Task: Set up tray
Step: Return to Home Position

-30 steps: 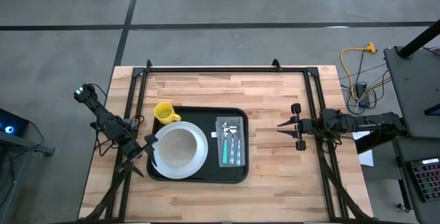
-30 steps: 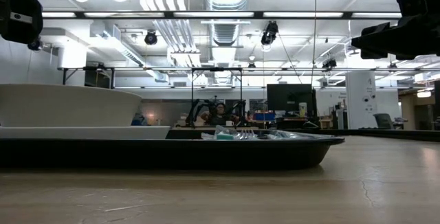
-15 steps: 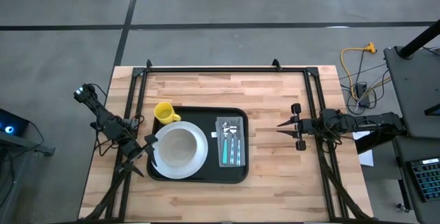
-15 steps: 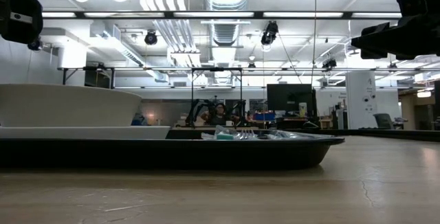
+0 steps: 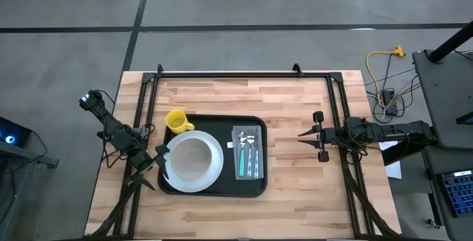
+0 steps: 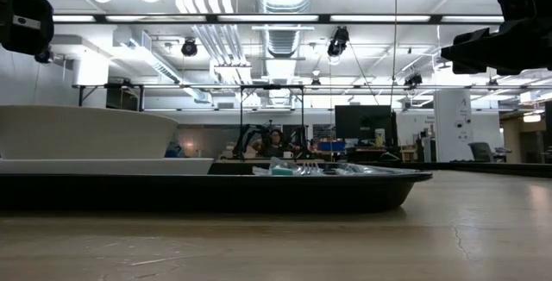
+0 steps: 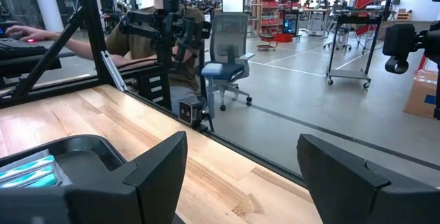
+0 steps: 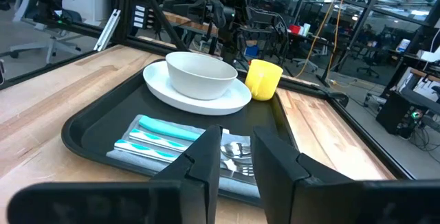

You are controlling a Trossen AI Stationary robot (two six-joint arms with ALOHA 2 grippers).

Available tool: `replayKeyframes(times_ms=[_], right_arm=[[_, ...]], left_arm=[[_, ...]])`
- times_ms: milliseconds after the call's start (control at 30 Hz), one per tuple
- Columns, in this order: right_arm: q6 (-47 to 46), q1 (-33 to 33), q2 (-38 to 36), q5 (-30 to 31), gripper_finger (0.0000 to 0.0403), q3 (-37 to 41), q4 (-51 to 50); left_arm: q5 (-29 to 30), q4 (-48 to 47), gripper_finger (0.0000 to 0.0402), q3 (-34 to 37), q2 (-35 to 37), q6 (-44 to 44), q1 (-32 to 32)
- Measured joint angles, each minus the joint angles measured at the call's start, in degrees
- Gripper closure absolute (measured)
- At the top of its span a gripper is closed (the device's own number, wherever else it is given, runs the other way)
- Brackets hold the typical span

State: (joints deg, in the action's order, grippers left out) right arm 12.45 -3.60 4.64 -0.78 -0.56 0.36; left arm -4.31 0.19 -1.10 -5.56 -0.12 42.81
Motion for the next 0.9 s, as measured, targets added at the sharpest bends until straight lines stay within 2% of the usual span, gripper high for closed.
replayKeyframes(times_ms=[567, 900], right_arm=[[0.0, 0.0, 0.0, 0.0, 0.0318, 0.0, 0.0], [0.0, 0.0, 0.0, 0.0, 0.0333, 0.0, 0.0]], left_arm=[[0.0, 0.0, 0.0147, 0.0, 0.0, 0.0, 0.0], [0.0, 0.0, 0.0147, 0.0, 0.0, 0.0, 0.0]])
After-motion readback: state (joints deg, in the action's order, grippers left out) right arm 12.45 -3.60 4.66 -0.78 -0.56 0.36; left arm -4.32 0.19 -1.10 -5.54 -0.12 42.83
